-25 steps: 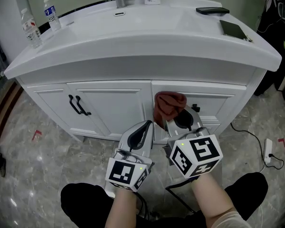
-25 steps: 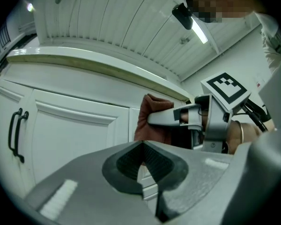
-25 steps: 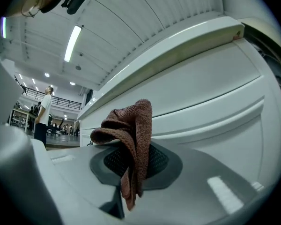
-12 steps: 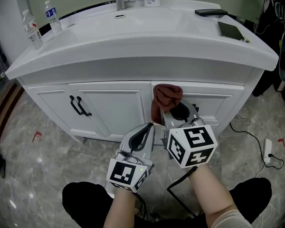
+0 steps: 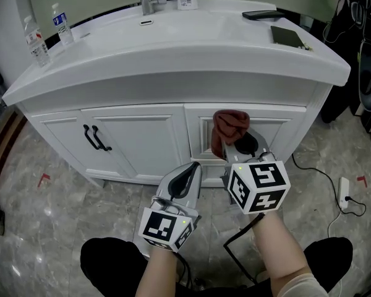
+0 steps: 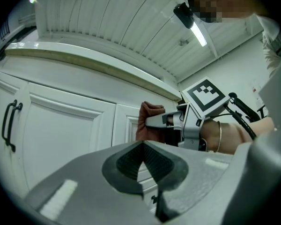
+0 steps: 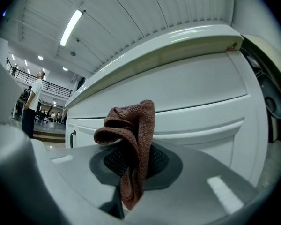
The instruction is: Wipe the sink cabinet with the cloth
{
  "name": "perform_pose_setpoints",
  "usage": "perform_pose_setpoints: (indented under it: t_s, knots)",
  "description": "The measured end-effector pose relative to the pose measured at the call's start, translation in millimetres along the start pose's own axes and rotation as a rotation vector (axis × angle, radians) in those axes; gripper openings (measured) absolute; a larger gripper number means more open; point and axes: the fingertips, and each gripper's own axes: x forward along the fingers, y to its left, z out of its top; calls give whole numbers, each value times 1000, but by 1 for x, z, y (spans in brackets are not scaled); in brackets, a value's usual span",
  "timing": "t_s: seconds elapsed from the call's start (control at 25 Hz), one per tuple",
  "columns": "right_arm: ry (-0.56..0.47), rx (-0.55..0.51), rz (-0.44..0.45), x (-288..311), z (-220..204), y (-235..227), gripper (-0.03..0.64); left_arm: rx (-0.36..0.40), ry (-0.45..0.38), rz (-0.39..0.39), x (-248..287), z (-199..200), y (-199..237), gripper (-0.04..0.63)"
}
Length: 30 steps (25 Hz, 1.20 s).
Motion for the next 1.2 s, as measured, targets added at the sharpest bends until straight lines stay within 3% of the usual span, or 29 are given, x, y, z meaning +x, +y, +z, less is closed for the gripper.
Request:
perform_pose_setpoints:
  t_s: [0.76,1.2]
  knots:
    - [9,-36,-157,-55,8,-98,91,-46,-31,-125,63,1,-63,0]
    - [-31,54,-289,-92,11,-157,86,-41,-23,-154,85,1,-86,0]
